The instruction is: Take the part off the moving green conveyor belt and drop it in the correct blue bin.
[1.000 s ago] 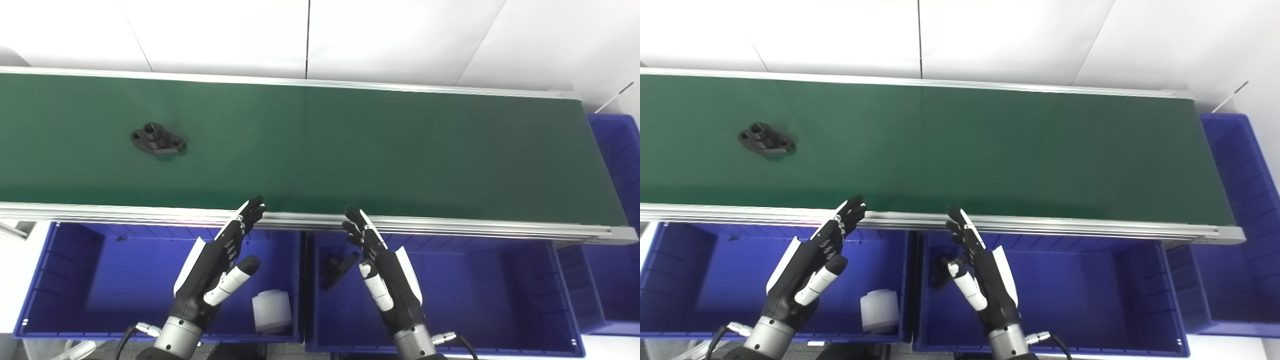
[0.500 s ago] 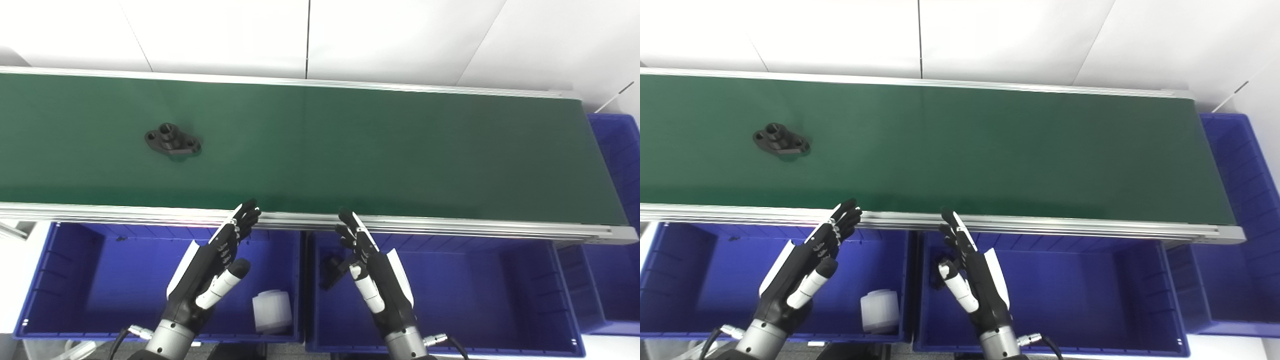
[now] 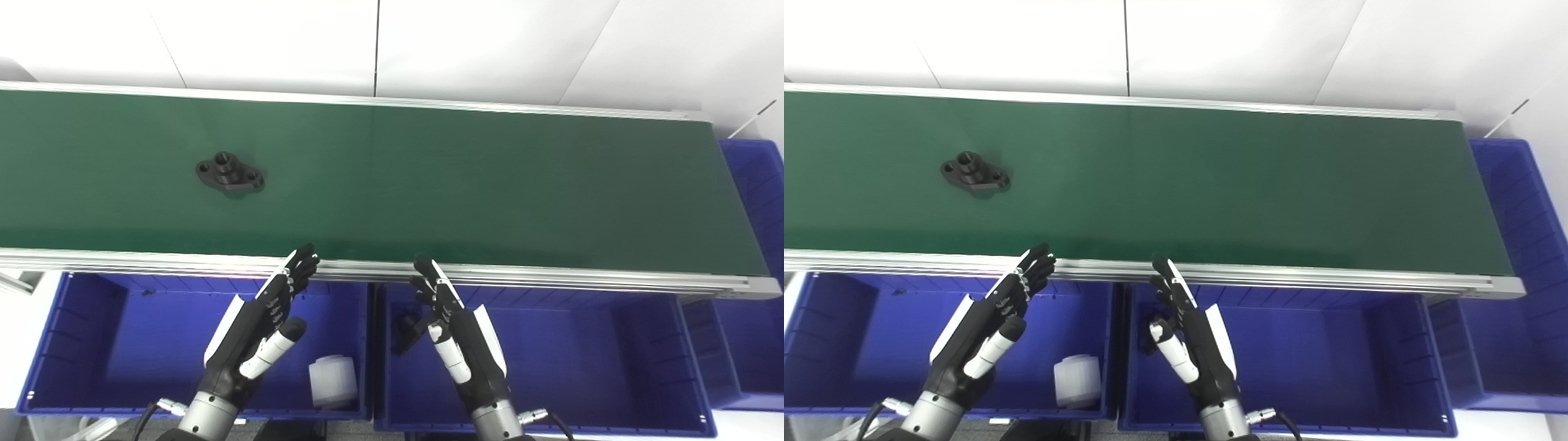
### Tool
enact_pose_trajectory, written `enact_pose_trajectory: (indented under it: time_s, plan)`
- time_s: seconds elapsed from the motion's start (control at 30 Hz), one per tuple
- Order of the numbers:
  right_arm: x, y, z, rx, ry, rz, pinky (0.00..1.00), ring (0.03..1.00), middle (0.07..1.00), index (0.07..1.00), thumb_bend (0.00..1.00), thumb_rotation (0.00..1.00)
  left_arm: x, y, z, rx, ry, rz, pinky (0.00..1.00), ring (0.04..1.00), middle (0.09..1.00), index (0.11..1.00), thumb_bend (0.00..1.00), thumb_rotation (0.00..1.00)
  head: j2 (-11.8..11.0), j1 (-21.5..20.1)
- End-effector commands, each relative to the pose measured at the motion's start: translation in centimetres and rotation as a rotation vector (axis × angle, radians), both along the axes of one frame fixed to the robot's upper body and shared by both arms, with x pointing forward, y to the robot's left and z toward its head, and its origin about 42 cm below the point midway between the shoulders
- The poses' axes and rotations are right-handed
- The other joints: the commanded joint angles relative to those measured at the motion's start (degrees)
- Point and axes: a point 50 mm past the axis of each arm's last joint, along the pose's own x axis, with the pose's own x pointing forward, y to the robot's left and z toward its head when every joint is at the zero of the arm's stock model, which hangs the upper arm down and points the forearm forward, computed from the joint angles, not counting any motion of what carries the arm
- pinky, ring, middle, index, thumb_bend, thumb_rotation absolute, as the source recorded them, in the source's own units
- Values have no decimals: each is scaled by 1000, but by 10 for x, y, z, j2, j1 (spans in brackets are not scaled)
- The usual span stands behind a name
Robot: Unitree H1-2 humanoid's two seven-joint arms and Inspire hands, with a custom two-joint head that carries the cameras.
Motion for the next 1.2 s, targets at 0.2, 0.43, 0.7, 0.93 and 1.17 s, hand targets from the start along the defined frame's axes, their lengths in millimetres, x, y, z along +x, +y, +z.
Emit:
enact_pose_trajectory:
  time_s: [0.2,0.43,0.7,0.93,1.17]
  plan:
    - [-1,-4,5,24,-22,-8,904,921,958,959,860,1000,-1,-6,8,-1,-31,2,975,951,932,934,720,776,-3,17]
    - [-3,-8,4,24,-17,-7,912,919,955,958,866,1000,-2,-11,7,-12,-20,5,983,952,932,929,703,767,-3,26]
    - [-3,-9,3,27,-16,-4,905,916,953,957,869,1000,-3,-11,3,-5,-30,2,995,960,941,935,691,781,-18,34]
    - [-7,-12,-13,30,-8,-8,900,911,947,949,882,1000,-5,-14,-11,-13,-11,-7,998,960,942,937,688,767,-72,62]
    - [-7,-21,-29,34,1,-6,898,907,945,943,916,1000,-3,-22,-27,-26,3,-5,946,928,916,899,738,691,-115,94]
